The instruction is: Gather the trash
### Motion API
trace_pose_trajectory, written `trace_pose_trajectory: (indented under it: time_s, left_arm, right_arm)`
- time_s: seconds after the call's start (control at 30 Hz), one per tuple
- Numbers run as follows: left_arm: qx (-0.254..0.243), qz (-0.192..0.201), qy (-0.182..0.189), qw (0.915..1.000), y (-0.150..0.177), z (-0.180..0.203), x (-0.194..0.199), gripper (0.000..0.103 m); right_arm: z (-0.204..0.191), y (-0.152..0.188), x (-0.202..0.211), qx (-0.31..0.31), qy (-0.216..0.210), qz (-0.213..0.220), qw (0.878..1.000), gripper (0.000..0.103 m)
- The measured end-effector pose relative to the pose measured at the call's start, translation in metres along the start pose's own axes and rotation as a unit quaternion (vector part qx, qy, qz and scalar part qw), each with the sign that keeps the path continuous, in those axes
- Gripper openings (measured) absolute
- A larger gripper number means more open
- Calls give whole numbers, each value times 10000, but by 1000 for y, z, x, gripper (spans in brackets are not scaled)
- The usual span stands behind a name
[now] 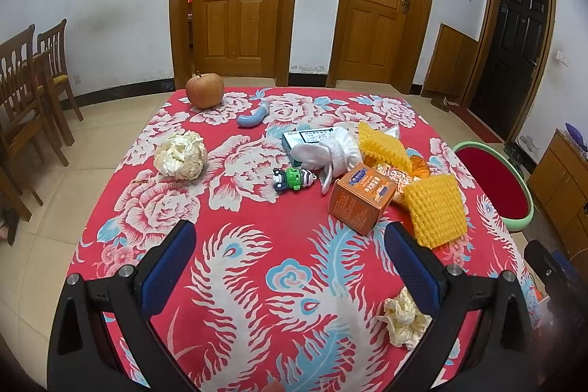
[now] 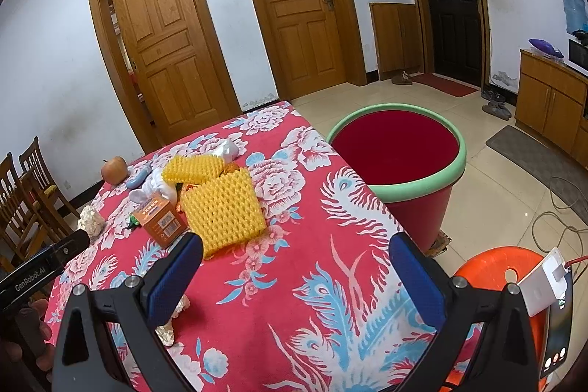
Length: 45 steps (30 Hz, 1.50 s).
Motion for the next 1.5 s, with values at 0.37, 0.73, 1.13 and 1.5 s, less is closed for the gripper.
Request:
trace_pose_trajectory:
  time_s: [0.37,0.73,1.13,1.5]
  left_arm:
    - [2,-9,14,10000,0,-2,-3,101]
    - [6,-1,12,10000,-1,-4,-1,101]
    - [-11,15,17,10000,-3,-7,2,101]
    - [-55,-1,-18,10000,-5,-8,4,101]
  right_arm:
    - [-1,1,-1,10,2,-11,10000,103]
    - [-1,0,-1,9,3,-11,10000,103]
    - [-3,-1,-1,13,6,9,10000,103]
    - [-4,-2,0,15,13,-7,10000,103]
Point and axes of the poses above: each gripper's, at about its wrist camera, not at the fingertips, and x roughly against the way its jaws point, z to its right, y to its underside, the point moved 3 cm from there along -x, roughly the way its jaws point, and after that the axes turned 7 degrees about y, right-handed, at the moved point
